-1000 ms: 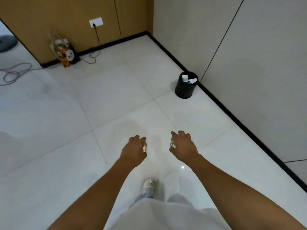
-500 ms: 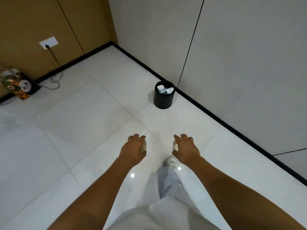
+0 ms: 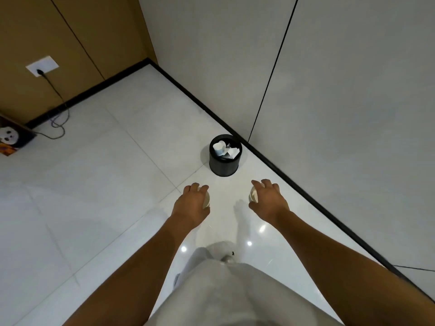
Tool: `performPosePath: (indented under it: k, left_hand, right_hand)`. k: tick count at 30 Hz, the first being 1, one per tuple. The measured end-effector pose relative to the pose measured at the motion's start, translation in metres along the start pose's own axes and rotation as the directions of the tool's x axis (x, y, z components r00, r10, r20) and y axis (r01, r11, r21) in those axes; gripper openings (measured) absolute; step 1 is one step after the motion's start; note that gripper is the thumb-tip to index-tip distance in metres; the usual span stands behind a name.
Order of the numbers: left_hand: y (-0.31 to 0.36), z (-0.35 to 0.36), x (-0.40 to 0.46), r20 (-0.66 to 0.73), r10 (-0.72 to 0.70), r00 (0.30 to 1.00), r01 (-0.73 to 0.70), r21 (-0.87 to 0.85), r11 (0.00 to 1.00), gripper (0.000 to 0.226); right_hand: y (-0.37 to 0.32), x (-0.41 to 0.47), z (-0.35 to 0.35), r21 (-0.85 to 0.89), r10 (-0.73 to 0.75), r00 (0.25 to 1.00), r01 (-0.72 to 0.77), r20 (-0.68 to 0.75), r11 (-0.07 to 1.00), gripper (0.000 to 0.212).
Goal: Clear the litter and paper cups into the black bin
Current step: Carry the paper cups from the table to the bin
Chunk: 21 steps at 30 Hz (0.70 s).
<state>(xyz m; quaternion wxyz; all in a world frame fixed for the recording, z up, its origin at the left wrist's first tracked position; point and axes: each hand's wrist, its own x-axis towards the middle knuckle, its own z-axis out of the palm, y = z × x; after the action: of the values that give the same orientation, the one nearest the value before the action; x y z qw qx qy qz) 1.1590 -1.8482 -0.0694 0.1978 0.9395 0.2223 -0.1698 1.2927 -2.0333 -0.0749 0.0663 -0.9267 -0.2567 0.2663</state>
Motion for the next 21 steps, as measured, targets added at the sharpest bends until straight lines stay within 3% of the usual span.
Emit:
performPosePath:
  k: [15,21]
  left_hand:
    - [-0.017,-0.088,0.252,-0.011,-0.048,0.999,0.047,-0.09,0.995,0.062]
    - [-0.009,-0.111,0.316,0.021,-0.117,0.993,0.119,-0.157,0.98,0.062]
  right_hand:
    - [-0.027,0.253,-0.106,-0.007,-0.063,0.998,0.063,0.014,0.998,0.066]
    - [-0.028,0.325,-0.135,-0.028,-0.101,0.99,0.104,0.097,0.994,0.066]
